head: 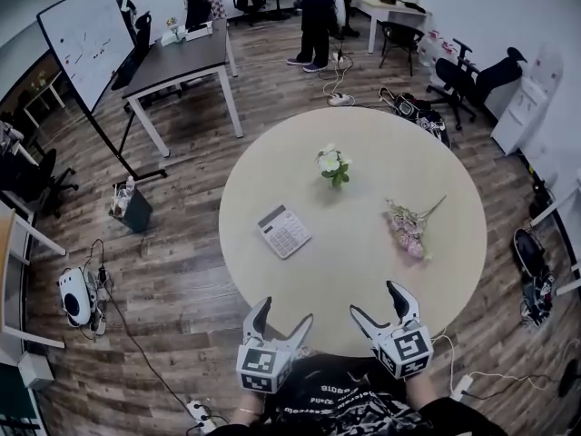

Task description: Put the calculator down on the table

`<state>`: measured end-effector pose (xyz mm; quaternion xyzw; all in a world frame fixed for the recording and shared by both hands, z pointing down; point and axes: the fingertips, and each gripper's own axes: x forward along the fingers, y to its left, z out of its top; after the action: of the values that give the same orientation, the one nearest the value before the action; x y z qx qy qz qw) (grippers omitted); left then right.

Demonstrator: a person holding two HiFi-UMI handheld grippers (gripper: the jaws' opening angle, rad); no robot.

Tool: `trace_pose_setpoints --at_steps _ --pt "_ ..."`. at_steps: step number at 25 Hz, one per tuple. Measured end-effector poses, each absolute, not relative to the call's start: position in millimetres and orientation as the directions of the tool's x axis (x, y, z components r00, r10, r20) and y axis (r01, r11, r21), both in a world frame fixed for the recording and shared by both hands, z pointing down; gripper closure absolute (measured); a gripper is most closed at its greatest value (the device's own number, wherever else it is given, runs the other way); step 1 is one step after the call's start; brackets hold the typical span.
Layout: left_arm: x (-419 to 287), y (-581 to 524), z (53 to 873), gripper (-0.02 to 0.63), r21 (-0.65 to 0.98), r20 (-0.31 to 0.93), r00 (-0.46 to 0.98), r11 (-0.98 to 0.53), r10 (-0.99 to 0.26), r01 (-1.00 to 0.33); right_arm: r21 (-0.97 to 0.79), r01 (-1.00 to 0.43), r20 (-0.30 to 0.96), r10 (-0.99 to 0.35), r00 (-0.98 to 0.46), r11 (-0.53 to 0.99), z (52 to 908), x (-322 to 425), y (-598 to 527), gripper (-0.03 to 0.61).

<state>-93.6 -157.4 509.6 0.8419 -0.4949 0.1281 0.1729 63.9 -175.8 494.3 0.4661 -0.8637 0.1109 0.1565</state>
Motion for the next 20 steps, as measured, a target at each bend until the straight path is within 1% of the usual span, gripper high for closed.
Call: trace_pose_setpoints --at_steps 3,7,9,12,13,15,17,18,19,20 --pt "-91 -158 507 0.206 0.166 0.386 0.483 -0.456 -0.786 -0.874 -0.089 -0.837 0.37 -0.762 -0.531 0.54 495 68 -174 0.181" --pt "-91 -158 501 0.206 0.18 0.348 0.481 -0.447 -0.805 -0.876 -0.037 -0.832 0.396 -0.756 -0.52 0.553 498 65 -176 0.193" --pt "-88 -158 500 0.206 0.184 0.343 0.487 -0.451 -0.803 -0.873 -0.045 -0.839 0.407 -0.757 -0.512 0.543 500 66 -177 0.232" --pt "-84 -156 500 0.213 0.182 0.343 0.507 -0.474 -0.791 -0.862 -0.04 -0.829 0.392 -0.755 -0.526 0.558 497 61 -175 0.299" --pt "-84 -155 499 0.244 0.182 0.341 0.509 -0.476 -0.79 -0.86 -0.032 -0.826 0.387 -0.755 -0.529 0.563 496 59 -174 0.333" --pt "-86 -154 496 0.353 0.186 0.33 0.505 -0.469 -0.798 -0.863 -0.027 -0.831 0.385 -0.761 -0.522 0.556 495 58 -173 0.413" --pt "-90 -154 492 0.431 0.184 0.315 0.489 -0.453 -0.814 -0.872 -0.037 -0.838 0.389 -0.765 -0.514 0.544 495 57 -174 0.525" --pt "-92 -154 491 0.466 0.178 0.31 0.478 -0.444 -0.822 -0.878 -0.041 -0.838 0.391 -0.763 -0.514 0.544 495 56 -175 0.56" --pt "-95 -154 491 0.498 0.175 0.308 0.467 -0.433 -0.829 -0.884 -0.042 -0.836 0.394 -0.76 -0.517 0.546 496 55 -174 0.566" --pt "-98 -153 492 0.553 0.177 0.307 0.457 -0.421 -0.835 -0.889 -0.042 -0.833 0.397 -0.756 -0.521 0.552 497 54 -173 0.571"
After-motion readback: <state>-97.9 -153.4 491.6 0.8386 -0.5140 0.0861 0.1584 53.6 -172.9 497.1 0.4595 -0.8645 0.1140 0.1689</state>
